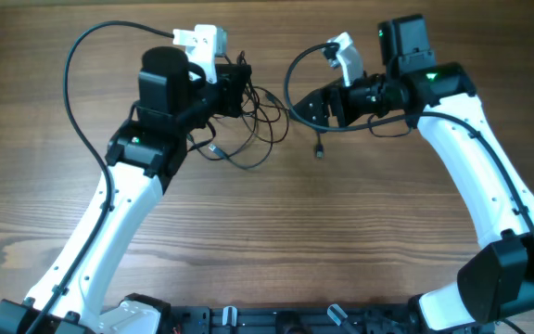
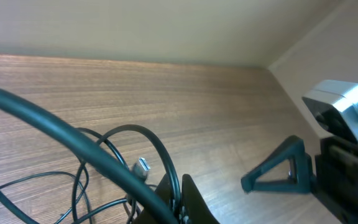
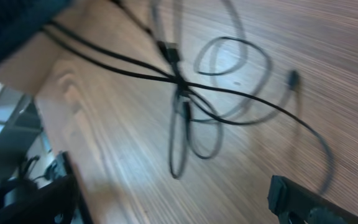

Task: Untangle cables

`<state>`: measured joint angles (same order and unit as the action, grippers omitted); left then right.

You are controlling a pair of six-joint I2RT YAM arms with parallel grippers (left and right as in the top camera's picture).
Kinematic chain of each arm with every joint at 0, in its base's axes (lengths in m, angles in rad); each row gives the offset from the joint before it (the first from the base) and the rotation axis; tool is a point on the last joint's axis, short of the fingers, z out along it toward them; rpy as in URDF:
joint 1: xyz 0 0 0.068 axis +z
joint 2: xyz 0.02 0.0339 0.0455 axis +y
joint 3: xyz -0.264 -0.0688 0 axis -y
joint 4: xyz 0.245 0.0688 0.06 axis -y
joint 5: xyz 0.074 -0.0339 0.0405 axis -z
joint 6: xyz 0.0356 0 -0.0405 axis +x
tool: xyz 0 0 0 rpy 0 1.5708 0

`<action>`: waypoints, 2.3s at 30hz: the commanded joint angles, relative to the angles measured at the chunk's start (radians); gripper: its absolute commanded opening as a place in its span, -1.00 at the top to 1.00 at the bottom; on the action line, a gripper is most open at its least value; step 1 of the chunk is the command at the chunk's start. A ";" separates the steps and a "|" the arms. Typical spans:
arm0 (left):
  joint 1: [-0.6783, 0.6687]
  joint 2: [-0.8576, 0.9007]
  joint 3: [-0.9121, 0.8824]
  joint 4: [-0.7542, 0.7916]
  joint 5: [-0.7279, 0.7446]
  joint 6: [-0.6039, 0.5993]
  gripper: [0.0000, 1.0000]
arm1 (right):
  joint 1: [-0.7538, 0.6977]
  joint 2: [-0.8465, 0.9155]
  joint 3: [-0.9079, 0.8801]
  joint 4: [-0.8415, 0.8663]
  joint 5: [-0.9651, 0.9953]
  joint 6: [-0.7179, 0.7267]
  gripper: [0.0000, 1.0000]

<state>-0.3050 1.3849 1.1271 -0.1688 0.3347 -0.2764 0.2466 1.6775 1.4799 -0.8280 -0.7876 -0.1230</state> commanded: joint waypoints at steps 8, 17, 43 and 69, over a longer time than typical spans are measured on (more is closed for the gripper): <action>-0.014 -0.060 0.005 0.011 -0.086 -0.020 0.92 | 0.103 0.157 -0.003 0.145 -0.047 0.048 -0.82; -0.013 -0.077 0.005 -0.023 -0.131 -0.016 0.92 | 0.124 0.227 -0.003 0.185 0.363 0.324 0.91; 0.129 -0.166 0.005 -0.275 -0.334 0.028 0.92 | -0.422 0.183 -0.003 -0.130 0.876 0.622 0.91; 0.341 -0.090 0.005 -0.314 -0.036 0.018 0.24 | -0.077 0.184 -0.003 0.085 0.658 0.462 0.92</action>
<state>0.0463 1.2705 1.1175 -0.4866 0.2691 -0.2718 0.0715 1.8694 1.4792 -0.7734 -0.0372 0.4084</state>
